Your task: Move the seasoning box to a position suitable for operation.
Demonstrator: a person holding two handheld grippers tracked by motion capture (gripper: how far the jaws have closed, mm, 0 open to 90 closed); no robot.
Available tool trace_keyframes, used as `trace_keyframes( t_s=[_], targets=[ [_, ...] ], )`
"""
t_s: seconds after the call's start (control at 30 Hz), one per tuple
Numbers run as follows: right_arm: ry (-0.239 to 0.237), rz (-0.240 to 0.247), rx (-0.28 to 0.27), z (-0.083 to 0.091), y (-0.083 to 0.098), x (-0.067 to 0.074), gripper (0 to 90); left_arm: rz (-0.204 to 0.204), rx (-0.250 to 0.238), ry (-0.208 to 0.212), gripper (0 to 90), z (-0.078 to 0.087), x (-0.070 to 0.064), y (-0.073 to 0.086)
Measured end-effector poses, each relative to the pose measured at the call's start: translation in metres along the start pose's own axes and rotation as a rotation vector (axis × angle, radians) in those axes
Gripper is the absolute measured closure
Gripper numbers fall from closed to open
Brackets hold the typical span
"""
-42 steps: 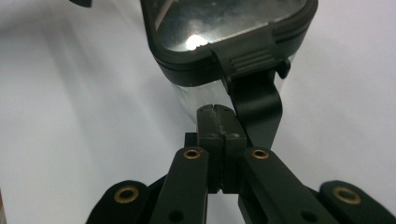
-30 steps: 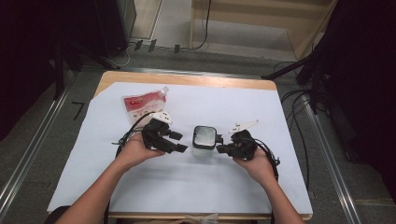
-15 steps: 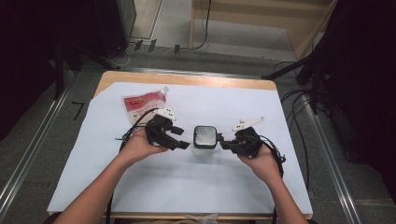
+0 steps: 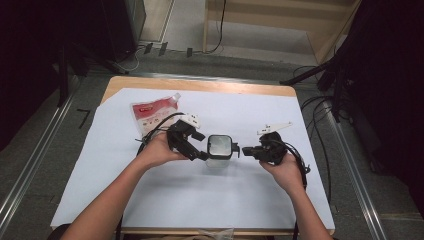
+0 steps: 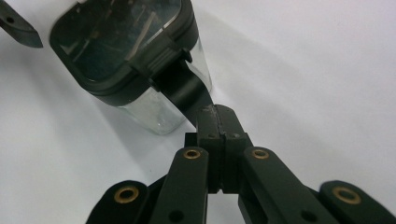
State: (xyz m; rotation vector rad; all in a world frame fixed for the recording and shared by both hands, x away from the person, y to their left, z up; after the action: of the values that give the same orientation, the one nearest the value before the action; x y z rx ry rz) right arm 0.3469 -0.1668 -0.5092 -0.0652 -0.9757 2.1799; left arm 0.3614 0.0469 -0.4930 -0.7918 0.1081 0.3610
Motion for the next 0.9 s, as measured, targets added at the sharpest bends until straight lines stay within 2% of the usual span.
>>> trace_keyframes(
  t_s=[0.1,0.17,0.27,0.4,0.53,0.63,0.67,0.77,0.9],
  targets=[
    [0.001,0.010,0.016,-0.005,0.001,0.002,90.0,-0.017,0.003,0.003,19.0,-0.008,0.000,-0.001],
    [0.015,0.012,0.027,-0.008,0.003,0.003,90.0,-0.030,0.015,-0.015,17.7,-0.014,0.000,-0.001],
    [0.016,-0.028,0.021,-0.009,0.005,0.003,90.0,-0.043,0.016,-0.010,15.9,-0.022,0.001,-0.001],
    [0.037,-0.038,0.010,-0.011,0.007,0.003,90.0,-0.063,0.021,-0.020,14.8,-0.027,0.001,-0.003],
    [0.040,-0.053,-0.008,-0.011,0.009,0.004,90.0,-0.059,0.029,-0.017,13.6,-0.031,0.002,-0.005],
    [0.038,-0.053,-0.015,-0.011,0.009,0.003,90.0,-0.072,0.038,-0.028,13.5,-0.032,0.001,-0.006],
    [0.037,-0.054,-0.015,-0.011,0.010,0.003,90.0,-0.083,0.055,-0.035,13.6,-0.032,0.001,-0.007],
    [0.037,-0.051,-0.019,-0.011,0.010,0.003,90.0,-0.109,0.055,-0.058,14.9,-0.030,-0.001,-0.010],
    [0.033,-0.060,-0.019,-0.011,0.010,0.003,90.0,-0.113,0.061,-0.059,15.7,-0.026,-0.001,-0.011]
  ],
)
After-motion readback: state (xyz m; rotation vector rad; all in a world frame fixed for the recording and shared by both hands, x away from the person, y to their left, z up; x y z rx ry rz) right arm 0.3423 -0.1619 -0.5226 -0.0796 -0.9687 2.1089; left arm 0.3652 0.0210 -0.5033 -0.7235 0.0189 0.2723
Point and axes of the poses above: each handheld gripper's, and its own axes: z roughly backward along the jaws, y roughly out of its underside, x roughly to its left, the point moved 6 cm from there along -z, roughly forward along the jaws, and after that the axes turned 1 degree about z, right-handed, at the moved point
